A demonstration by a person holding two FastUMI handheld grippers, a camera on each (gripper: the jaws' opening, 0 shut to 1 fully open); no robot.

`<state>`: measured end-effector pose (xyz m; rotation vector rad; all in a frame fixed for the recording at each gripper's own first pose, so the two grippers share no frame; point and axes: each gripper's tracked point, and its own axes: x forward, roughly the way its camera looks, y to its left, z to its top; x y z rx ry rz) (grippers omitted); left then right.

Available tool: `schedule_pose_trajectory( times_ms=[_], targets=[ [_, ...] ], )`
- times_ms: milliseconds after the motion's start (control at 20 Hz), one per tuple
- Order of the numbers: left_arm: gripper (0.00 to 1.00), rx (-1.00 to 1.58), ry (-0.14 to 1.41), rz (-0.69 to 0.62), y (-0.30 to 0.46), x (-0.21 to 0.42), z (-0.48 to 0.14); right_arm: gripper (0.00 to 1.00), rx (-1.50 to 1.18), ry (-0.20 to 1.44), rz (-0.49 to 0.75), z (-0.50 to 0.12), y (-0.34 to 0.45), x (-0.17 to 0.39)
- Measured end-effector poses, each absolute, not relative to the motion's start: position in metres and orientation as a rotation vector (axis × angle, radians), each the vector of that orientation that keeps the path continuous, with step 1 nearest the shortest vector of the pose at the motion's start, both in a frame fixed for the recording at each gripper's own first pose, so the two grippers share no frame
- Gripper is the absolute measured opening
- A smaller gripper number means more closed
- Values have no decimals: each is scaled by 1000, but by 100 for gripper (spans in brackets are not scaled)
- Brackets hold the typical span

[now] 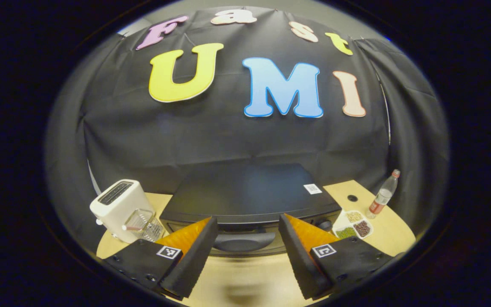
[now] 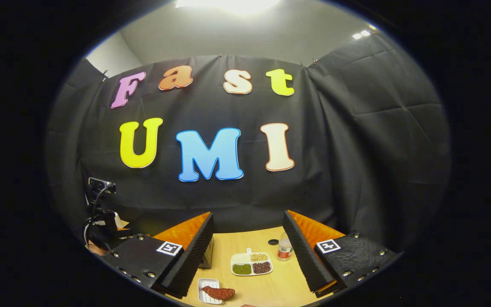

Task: Open the electric oven with the left hand, put the food in, and close the electric oven.

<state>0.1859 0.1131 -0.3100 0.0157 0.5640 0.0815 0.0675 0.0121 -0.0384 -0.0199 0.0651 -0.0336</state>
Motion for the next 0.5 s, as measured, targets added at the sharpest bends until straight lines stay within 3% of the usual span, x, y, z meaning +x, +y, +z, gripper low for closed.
schedule_pose_trajectory(
  times_ms=[450,500],
  targets=[
    [94,27,626,97,123,204,-358,98,-55,91,-28,-48,22,76],
    [98,26,623,98,123,203,-357,98,-61,87,-27,-47,23,76]
  ],
)
